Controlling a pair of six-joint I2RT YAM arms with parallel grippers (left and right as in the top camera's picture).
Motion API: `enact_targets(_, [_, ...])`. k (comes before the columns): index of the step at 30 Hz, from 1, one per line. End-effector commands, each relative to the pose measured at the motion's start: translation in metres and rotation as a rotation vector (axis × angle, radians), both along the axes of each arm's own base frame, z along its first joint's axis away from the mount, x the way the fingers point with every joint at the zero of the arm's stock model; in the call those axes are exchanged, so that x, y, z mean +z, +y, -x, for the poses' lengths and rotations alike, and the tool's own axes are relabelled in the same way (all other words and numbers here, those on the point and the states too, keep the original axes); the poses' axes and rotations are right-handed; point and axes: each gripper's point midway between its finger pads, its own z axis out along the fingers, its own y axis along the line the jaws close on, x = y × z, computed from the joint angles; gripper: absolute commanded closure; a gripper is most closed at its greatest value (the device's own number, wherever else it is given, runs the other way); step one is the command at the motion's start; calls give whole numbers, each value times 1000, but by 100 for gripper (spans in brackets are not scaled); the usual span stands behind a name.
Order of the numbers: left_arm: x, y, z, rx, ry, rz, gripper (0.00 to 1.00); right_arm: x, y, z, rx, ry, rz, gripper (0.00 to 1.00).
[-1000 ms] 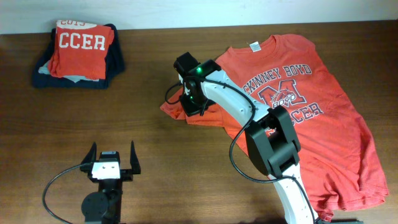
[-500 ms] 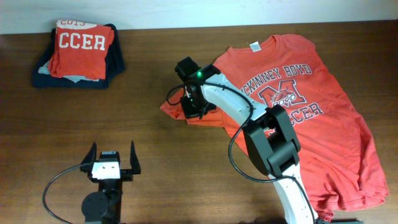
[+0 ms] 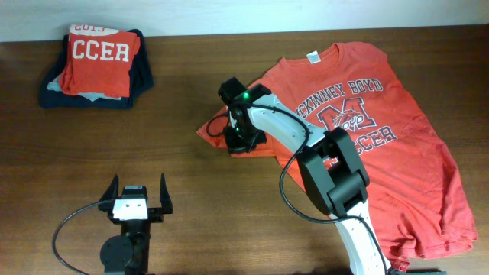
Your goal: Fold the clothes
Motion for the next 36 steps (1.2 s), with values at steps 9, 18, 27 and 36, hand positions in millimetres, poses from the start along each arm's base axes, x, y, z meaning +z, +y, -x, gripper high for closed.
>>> enact_targets(9, [0, -2, 0, -9, -2, -16, 1, -8, 23, 61, 88, 146, 34, 96])
enact_targets(18, [0, -2, 0, -9, -2, -16, 1, -10, 33, 91, 153, 182, 72, 96])
enact_targets(27, [0, -2, 0, -9, -2, -16, 1, -7, 43, 103, 188, 179, 72, 96])
enact_targets(36, [0, -2, 0, -9, -2, -16, 1, 35, 34, 74, 189, 84, -12, 92])
